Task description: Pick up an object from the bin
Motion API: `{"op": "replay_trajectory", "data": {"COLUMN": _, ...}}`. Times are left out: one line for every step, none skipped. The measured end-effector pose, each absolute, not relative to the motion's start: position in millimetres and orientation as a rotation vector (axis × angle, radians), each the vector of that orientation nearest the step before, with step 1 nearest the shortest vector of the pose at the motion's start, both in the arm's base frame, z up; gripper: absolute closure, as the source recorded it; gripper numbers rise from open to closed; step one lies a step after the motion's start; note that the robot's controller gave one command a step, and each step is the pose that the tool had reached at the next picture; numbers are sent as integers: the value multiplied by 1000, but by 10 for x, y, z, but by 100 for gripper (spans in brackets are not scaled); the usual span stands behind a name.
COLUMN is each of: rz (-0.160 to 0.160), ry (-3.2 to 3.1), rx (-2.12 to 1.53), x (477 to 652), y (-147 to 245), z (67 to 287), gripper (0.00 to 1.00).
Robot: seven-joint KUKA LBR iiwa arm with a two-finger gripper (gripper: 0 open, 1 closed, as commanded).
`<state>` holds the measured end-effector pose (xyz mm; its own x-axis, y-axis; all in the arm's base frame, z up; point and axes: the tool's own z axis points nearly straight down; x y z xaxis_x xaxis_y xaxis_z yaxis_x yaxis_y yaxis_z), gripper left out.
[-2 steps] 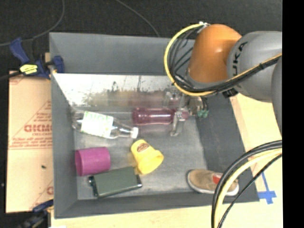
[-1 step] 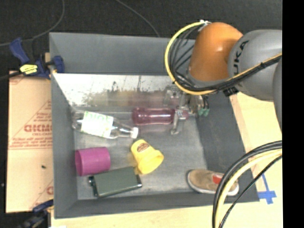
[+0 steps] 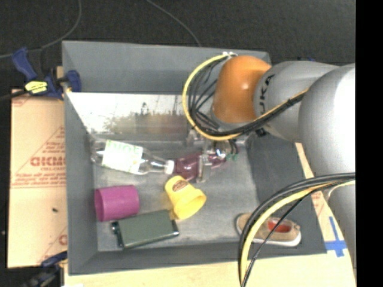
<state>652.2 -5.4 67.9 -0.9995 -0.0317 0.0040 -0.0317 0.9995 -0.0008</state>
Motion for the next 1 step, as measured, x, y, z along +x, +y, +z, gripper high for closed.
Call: {"op": "replay_trajectory", "data": {"rz": -2, "ry": -3154, "rx": -34, "x": 6555, "y": 75, "z": 1243, "gripper": 0}}
